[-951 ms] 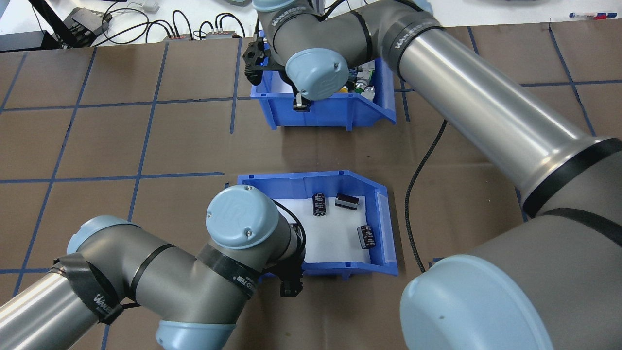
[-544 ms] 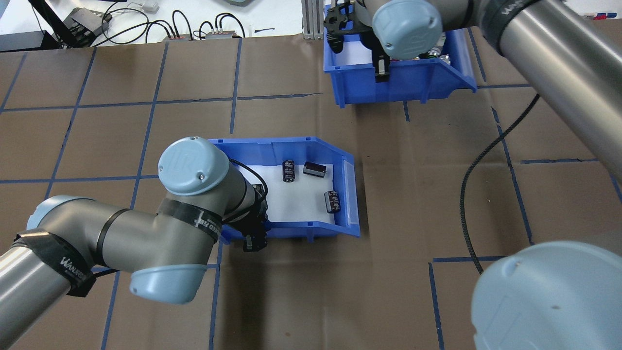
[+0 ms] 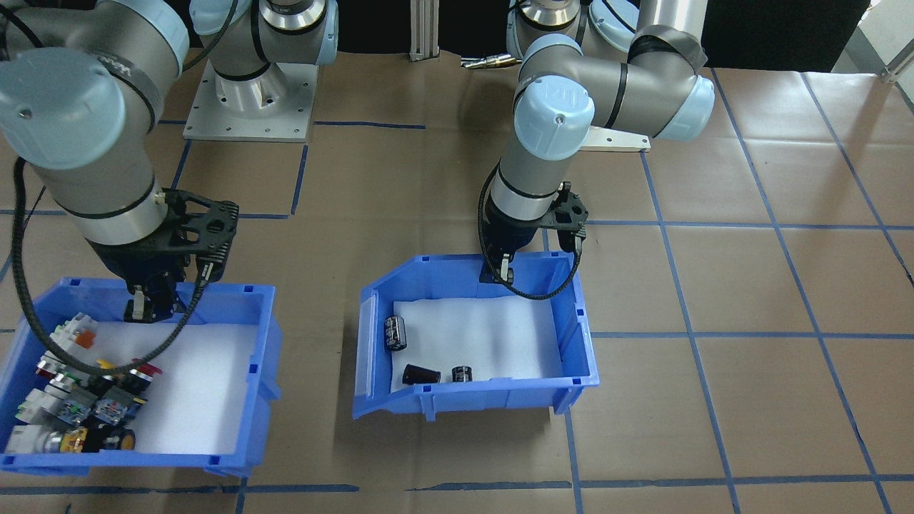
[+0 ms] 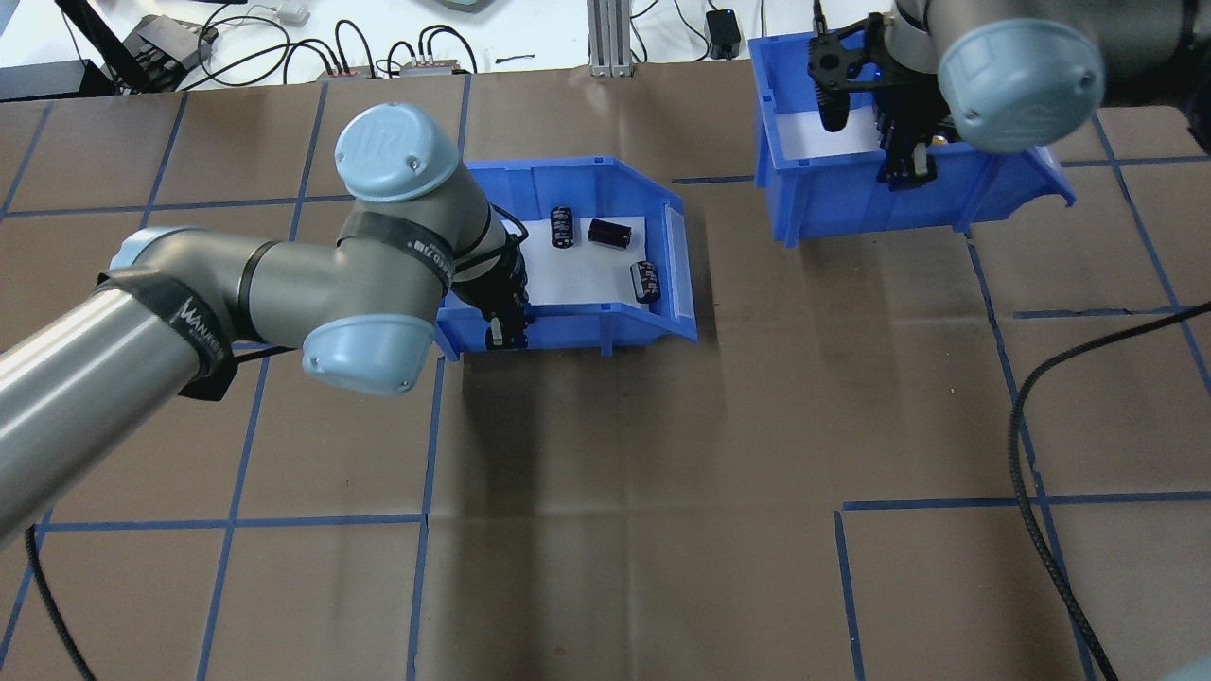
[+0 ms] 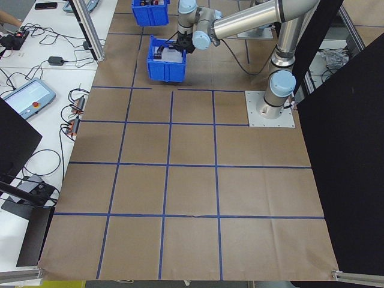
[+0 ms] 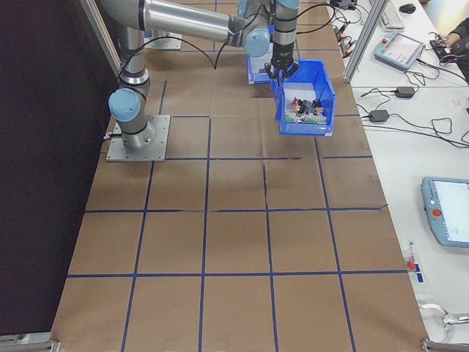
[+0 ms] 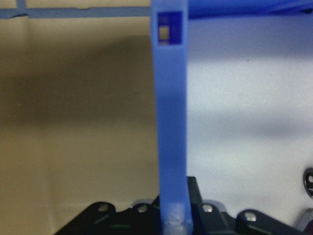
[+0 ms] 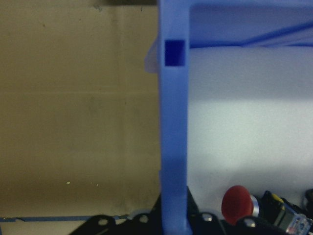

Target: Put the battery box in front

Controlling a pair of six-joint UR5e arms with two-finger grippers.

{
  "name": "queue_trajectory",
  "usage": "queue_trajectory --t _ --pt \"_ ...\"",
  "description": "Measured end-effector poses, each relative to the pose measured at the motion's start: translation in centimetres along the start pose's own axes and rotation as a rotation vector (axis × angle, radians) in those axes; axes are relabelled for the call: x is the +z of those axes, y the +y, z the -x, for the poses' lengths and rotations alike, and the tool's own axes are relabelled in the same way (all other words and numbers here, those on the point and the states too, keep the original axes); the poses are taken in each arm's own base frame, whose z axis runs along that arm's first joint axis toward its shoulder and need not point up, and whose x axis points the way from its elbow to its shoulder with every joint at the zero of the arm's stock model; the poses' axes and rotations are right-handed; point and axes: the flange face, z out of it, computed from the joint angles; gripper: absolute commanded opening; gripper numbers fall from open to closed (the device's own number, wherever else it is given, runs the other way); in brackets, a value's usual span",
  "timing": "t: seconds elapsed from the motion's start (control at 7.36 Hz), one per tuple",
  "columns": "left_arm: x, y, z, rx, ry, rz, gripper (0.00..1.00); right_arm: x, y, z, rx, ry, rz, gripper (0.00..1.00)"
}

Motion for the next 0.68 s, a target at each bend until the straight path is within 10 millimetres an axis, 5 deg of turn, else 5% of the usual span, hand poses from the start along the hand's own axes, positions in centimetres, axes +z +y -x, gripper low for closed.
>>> queue_trajectory --t 0.27,0.54,0.68 --pt "1.7 1.7 -5.6 0.008 0.018 0.015 0.03 0.4 4.0 4.5 -0.003 -0.006 -0.042 0.00" --pt "3.1 4.3 -9.1 0.005 0.033 0.056 0.09 1.4 5.8 9.0 0.031 0.003 -0.081 0.00" --pt "3.6 5.9 -10.2 -0.003 0.039 0.075 0.42 2.0 6.1 10.5 0.036 0.012 -0.085 0.00"
